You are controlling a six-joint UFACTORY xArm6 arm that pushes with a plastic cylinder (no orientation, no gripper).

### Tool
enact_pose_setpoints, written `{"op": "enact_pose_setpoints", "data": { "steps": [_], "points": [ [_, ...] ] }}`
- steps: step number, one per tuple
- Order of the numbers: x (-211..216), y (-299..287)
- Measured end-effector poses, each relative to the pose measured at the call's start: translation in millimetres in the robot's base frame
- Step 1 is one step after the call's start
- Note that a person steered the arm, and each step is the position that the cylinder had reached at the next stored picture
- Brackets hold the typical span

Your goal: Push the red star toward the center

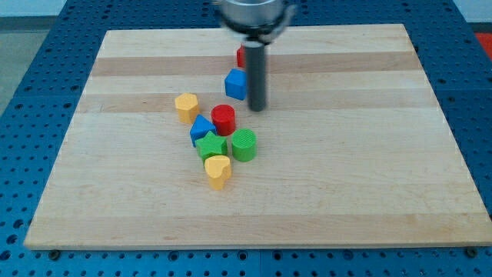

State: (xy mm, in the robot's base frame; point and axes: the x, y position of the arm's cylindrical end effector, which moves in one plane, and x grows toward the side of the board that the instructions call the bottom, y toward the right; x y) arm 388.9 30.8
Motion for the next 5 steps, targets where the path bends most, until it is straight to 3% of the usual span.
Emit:
{"op": "enact_pose_setpoints", "data": {
  "steps": [1, 2, 3, 4, 5],
  "points": [
    [-47.8, 16.1],
    [-79.7, -52.0],
    [18.3, -90.6],
    [31.6, -140.2],
    [2.6, -79.9]
  ]
}}
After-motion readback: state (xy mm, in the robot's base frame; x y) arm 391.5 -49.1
